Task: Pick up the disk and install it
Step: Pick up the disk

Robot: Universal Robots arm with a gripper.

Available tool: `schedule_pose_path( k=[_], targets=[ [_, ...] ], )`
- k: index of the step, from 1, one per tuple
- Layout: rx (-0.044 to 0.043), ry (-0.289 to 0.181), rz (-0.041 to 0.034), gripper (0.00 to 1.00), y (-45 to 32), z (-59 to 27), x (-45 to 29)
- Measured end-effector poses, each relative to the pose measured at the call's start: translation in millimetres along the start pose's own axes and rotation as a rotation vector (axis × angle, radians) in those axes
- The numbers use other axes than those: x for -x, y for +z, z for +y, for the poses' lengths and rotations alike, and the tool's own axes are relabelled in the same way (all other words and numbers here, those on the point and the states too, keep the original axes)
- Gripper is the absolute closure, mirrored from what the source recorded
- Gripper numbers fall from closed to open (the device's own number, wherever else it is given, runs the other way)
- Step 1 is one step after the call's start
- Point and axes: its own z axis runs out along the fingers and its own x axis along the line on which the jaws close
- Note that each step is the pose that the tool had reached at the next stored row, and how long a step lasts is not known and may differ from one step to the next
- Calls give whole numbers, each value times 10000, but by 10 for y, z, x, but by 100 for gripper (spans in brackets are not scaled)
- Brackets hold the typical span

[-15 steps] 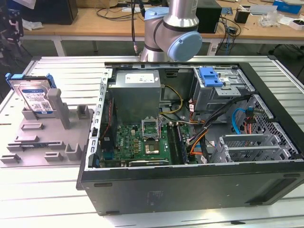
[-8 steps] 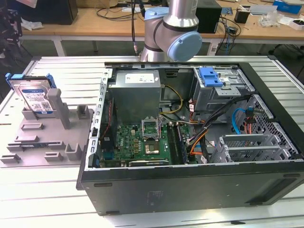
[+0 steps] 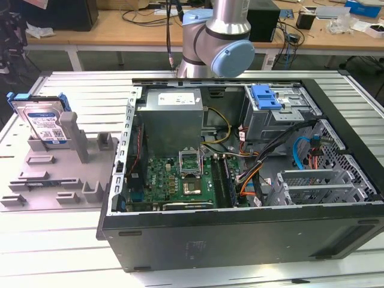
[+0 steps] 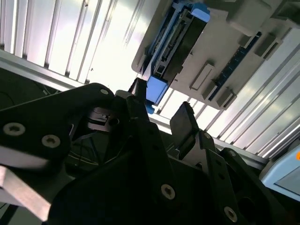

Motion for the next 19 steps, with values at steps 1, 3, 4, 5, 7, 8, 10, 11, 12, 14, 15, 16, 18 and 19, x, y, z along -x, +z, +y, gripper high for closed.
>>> schedule_pose_path(
  k=[1,3,4,5,7,8,10,11,12,14,15,16,18,19],
  targets=[
    [0,0,0,52,0,1,1],
    [-1,0,-1,52,1,3,1],
    [-2,2,-1,52,7,16,1],
    [0,2,0,52,11,27,0],
    [-1,0,0,52,24,48,-2],
    [-2,-3,0,52,29,53,-3],
    [0,-3,1,52,37,54,-3],
    [-1,-2,0,52,42,54,-2],
    [-1,-2,0,52,48,54,-2],
    [0,-2,1,52,62,53,-2],
    [-1,-2,0,52,72,53,-2],
    [-1,-2,0,52,83,52,-2],
    [-1,-2,0,52,96,51,-1],
    [-2,-2,-1,52,110,51,-1]
  ],
)
